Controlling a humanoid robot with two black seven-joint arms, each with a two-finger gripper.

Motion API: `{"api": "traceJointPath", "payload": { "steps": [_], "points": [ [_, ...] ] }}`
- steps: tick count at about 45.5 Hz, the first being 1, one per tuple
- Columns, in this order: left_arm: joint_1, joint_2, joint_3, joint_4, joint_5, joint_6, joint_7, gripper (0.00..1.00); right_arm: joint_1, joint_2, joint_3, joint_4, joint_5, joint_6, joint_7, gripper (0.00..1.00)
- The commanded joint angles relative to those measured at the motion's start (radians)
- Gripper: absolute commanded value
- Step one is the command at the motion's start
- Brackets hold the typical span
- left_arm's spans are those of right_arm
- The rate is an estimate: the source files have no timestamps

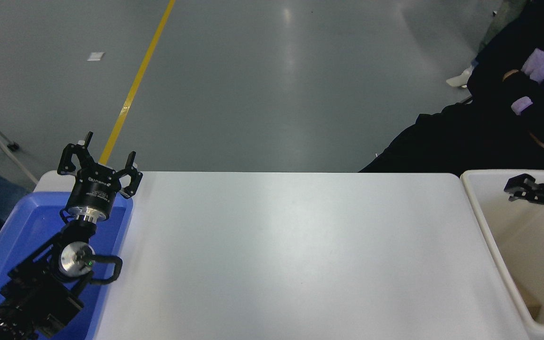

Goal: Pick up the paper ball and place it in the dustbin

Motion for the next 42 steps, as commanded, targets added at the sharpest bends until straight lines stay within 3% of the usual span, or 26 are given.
{"api": "traceJointPath", "payload": {
  "steps": [1, 25, 42],
  "points": [
    [0.001, 0.000, -0.001, 0.002, -0.002, 0.001, 0.000, 0.98, 0.356, 0.156, 0.014, 0.100, 0.000, 0.299, -0.001, 1.00],
    [0.001, 0.000, -0.001, 0.000, -0.002, 0.001, 0.000, 0.98, 0.539, 0.338, 0.165, 0.137, 0.001, 0.299, 0.001, 1.00],
    [0.000, 0.000, -0.001, 0.000, 0.000, 0.001, 0.000, 0.98, 0.513, 0.341, 0.156, 0.134, 0.003, 0.299, 0.001, 1.00]
  ]
}}
